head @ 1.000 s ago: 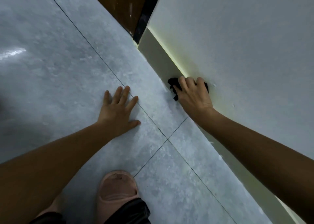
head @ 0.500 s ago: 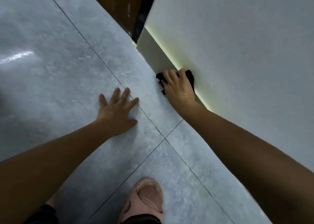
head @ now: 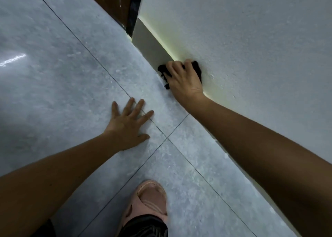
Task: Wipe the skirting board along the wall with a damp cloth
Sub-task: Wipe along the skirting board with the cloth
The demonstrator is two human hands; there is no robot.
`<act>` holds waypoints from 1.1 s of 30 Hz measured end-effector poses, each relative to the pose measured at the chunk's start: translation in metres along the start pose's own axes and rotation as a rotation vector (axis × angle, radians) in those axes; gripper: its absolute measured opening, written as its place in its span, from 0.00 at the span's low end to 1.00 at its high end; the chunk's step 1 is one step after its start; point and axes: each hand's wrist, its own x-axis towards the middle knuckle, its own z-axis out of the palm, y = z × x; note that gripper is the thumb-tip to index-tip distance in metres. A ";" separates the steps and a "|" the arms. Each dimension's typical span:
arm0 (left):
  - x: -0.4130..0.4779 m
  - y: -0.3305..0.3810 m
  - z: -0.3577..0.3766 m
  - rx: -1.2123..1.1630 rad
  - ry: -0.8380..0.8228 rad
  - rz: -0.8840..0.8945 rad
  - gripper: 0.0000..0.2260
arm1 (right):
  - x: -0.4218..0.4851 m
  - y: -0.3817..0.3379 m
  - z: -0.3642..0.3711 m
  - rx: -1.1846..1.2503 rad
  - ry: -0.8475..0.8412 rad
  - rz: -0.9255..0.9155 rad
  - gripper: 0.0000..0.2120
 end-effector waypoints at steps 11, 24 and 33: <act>-0.003 0.005 -0.004 0.026 0.032 -0.023 0.32 | -0.089 -0.015 0.037 -0.014 -0.123 -0.117 0.22; 0.013 0.034 -0.001 0.041 0.045 0.122 0.28 | -0.040 -0.001 0.017 0.037 -0.021 -0.030 0.22; 0.019 0.043 -0.001 0.086 0.005 0.073 0.30 | -0.113 -0.011 0.047 0.100 -0.152 -0.035 0.23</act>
